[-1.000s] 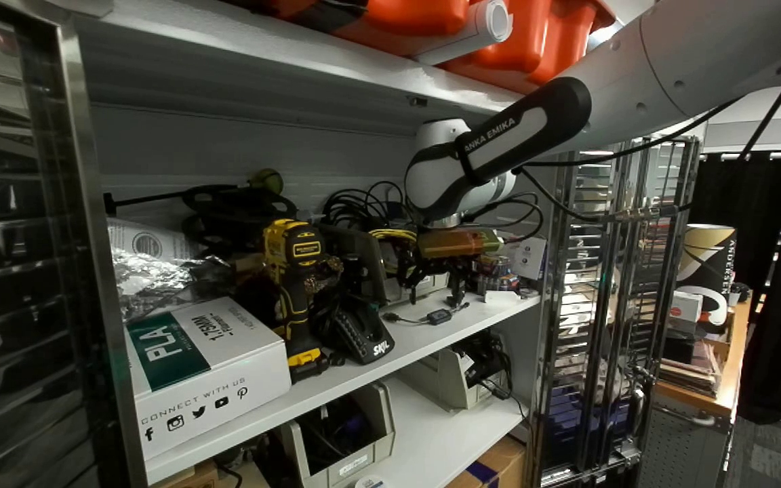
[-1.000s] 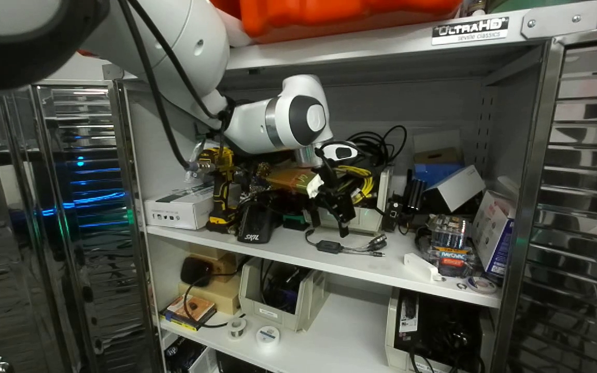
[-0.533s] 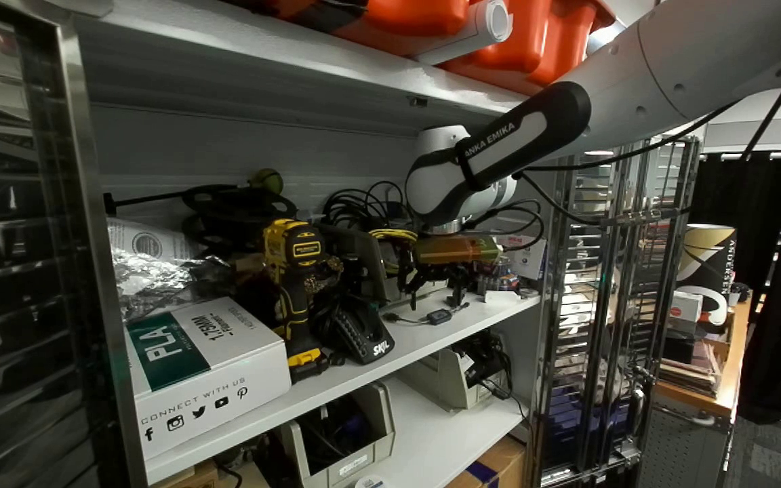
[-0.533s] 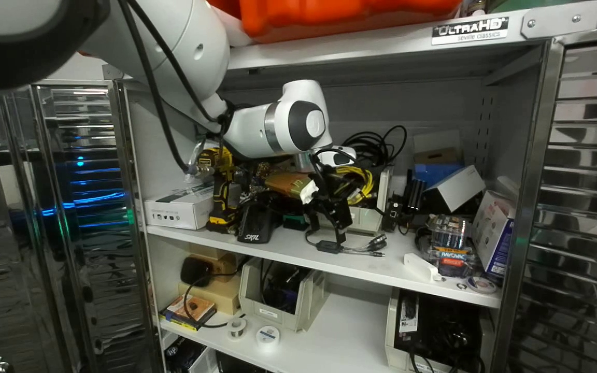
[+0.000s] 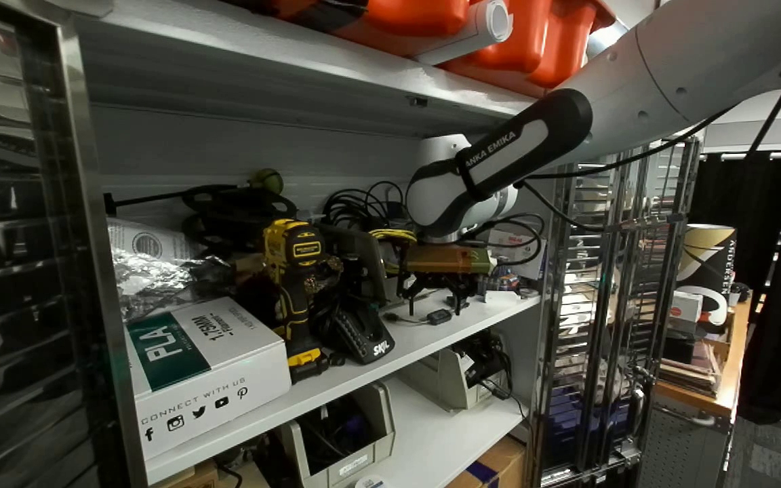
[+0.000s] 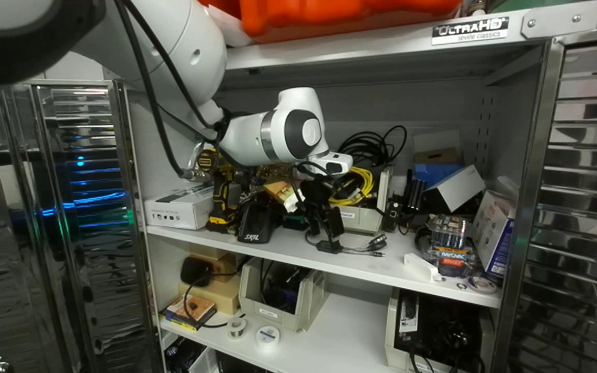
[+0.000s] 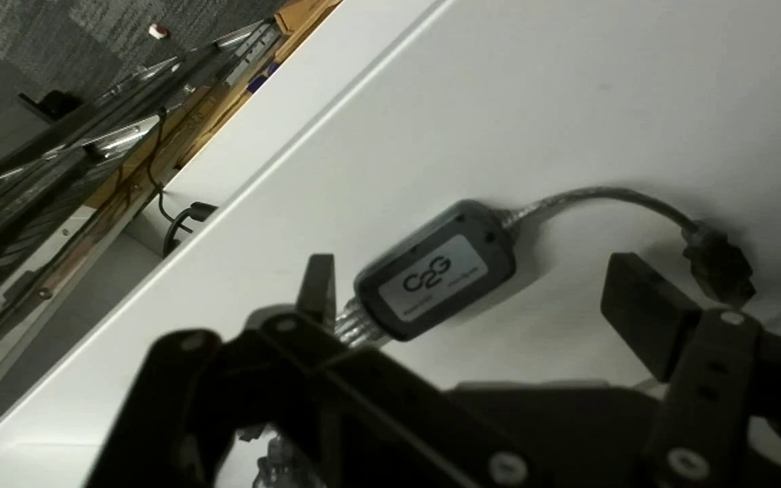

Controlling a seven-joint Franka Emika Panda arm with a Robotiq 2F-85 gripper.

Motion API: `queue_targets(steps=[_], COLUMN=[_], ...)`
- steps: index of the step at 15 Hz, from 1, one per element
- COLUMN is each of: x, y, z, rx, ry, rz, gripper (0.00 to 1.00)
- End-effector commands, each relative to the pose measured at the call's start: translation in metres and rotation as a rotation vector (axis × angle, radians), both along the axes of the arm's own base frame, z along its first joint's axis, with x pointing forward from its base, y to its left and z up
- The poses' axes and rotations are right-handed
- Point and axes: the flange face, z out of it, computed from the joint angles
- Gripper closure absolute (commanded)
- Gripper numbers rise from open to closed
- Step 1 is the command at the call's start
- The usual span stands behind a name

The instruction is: Put the grey cable inside the tool box

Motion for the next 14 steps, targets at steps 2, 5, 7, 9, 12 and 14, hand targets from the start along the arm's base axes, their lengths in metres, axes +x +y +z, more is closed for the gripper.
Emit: queue_targets(steps=[2, 5, 7, 9, 12, 14], x=[-0.009, -0.006, -0.007, -0.006, -0.005, -0.005], y=[-0.003, -0.017, -0.023, -0.028, -0.031, -0.030], z=[0.008, -0.002, -0.007, -0.010, -0.013, -0.013], rx=[-0.028, -0.033, -0.030, -0.026, -0.024, -0.022], ry=[-0.064, -0.051, -0.038, -0.031, -0.025, -0.022], rz=[-0.058, -0.104, -0.126, -0.136, -0.143, -0.140], gripper=[0.00, 0.00, 0.00, 0.00, 0.00, 0.25])
